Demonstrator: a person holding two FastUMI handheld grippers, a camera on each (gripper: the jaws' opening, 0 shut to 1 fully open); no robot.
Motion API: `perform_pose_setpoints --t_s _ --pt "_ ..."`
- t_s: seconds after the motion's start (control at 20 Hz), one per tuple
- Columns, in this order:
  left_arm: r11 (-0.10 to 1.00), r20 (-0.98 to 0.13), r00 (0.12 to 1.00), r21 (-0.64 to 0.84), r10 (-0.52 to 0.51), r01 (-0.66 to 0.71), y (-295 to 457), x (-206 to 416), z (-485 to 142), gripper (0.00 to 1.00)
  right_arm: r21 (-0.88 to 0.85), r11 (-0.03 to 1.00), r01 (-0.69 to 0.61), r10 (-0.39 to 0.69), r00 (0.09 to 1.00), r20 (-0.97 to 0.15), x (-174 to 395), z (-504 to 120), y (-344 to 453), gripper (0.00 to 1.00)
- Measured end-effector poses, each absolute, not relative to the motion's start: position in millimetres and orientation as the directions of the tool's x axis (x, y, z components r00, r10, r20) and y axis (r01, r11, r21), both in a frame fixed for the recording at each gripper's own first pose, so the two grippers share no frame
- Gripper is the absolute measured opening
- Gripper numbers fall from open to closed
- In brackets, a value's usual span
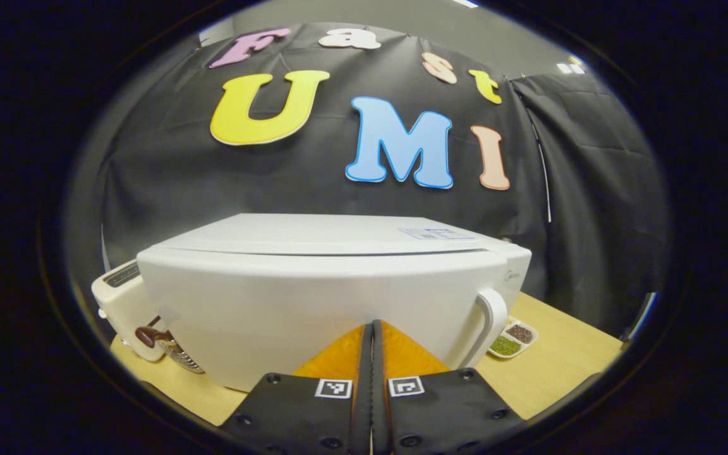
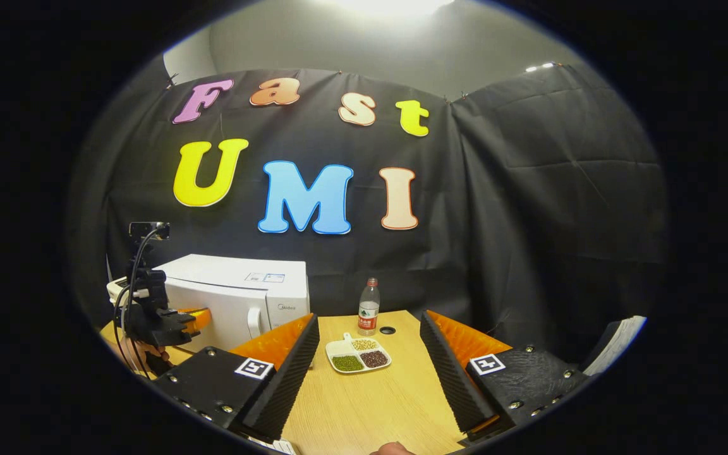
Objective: Open the microwave oven with the left hand, put the food in, and close the microwave oven.
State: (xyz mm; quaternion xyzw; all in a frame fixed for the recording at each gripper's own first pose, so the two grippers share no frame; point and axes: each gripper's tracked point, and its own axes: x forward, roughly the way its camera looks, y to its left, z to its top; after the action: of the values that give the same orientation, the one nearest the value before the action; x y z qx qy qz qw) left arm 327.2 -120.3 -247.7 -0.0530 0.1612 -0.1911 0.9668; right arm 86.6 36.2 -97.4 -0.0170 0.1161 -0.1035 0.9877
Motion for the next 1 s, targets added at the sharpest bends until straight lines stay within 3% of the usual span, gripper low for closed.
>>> perform_pose_setpoints --t_s 0.2,0.4,1.0 --pt "0.925 -0.315 0.870 -0.159 -0.379 0.346 -128.1 326.8 -245.5 0.07 -0.054 0.985 0.165 -0.172 0.959 -0.226 86.0 -97.2 44.4 0.97" --pt "0.922 -0.247 0.888 -0.114 -0.387 0.370 -125.9 312.8 -206.7 0.07 -0.033 0.992 0.125 -0.130 0.969 -0.212 86.0 -91.1 53.2 0.97" --pt "0.950 -0.116 0.946 -0.108 -0.303 0.292 -107.2 188.7 -93.5 0.07 0.022 0.999 -0.028 0.030 0.991 -0.132 49.5 -59.7 37.8 0.97"
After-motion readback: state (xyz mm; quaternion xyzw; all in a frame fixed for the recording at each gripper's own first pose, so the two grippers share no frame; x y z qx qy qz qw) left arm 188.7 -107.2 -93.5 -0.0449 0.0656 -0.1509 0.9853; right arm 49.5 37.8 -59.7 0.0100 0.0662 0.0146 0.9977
